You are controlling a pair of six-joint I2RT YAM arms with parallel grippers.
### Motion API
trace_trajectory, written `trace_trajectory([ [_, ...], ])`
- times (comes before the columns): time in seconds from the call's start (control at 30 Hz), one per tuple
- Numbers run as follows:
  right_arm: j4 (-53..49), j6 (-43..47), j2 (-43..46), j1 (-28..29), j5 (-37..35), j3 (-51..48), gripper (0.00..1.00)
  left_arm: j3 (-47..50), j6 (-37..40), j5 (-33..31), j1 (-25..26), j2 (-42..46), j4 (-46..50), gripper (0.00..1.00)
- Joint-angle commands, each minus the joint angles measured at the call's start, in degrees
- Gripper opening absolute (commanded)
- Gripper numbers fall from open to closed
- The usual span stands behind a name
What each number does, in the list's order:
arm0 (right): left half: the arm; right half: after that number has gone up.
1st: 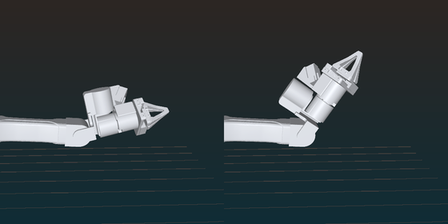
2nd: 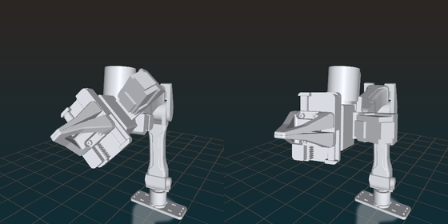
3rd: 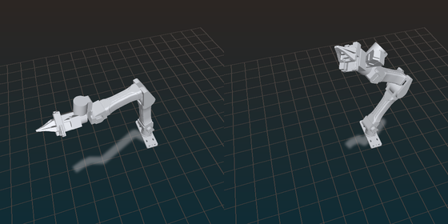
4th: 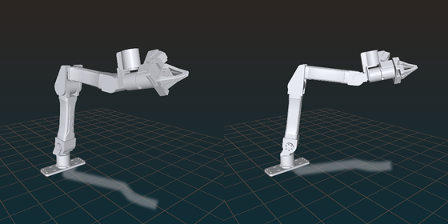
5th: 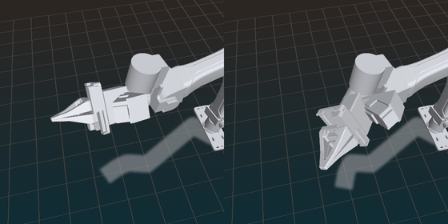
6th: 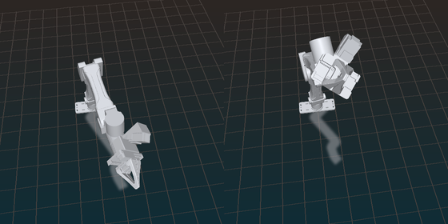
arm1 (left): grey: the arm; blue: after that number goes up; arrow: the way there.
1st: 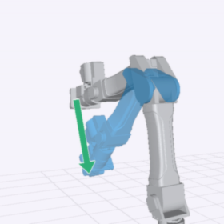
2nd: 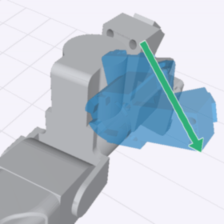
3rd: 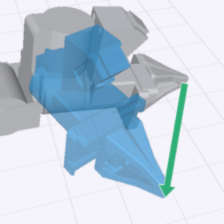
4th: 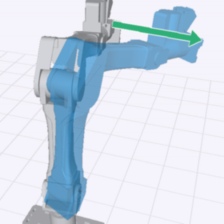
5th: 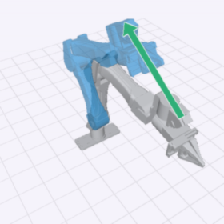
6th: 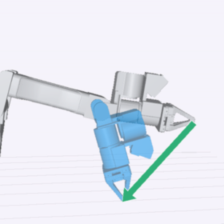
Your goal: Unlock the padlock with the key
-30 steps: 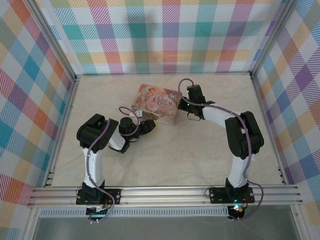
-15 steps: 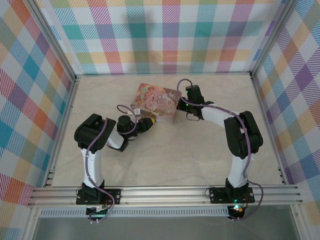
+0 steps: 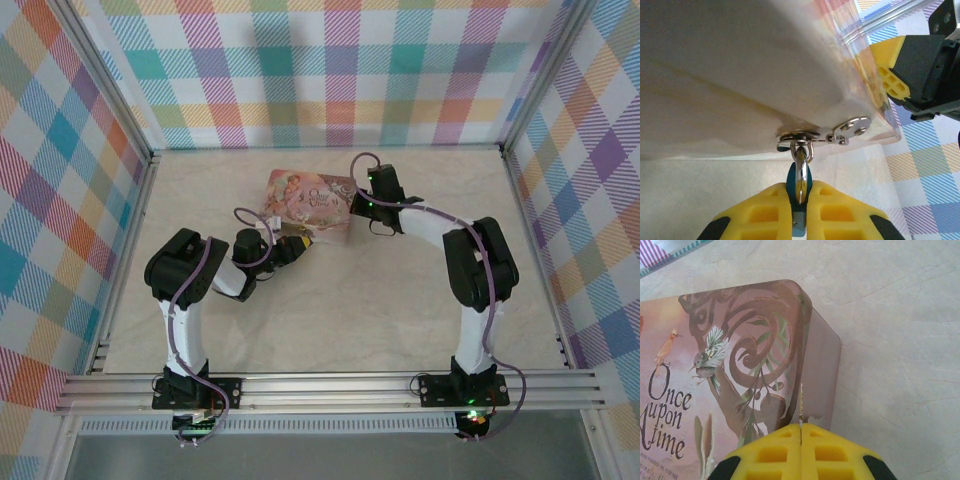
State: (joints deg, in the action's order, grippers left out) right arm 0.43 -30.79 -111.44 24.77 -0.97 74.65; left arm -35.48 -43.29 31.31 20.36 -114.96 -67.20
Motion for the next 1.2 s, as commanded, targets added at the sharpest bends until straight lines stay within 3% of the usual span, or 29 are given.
trace_trajectory([
  [0.0, 0.72, 2.39, 0.44, 0.19, 1.59, 1.45, 0.00, -0.18, -0.23, 3.13, -0.56, 1.19, 3.37, 0.03],
  [0.4, 6.25, 3.46, 18.49, -1.13, 5.43, -15.43, 0.00, -1.03, -2.89, 4.14, -0.50, 3.78, 8.75, 0.03],
  [0.83, 21.18, -2.26, 39.13, -1.66, 25.49, -33.28, 0.00, -5.15, -6.14, 4.63, 2.82, 7.11, 16.24, 0.02],
  [1.17, 24.78, -5.29, 44.99, -1.73, 35.07, -39.84, 0.00, -7.90, -9.67, 5.01, 4.73, 7.11, 17.88, 0.02],
])
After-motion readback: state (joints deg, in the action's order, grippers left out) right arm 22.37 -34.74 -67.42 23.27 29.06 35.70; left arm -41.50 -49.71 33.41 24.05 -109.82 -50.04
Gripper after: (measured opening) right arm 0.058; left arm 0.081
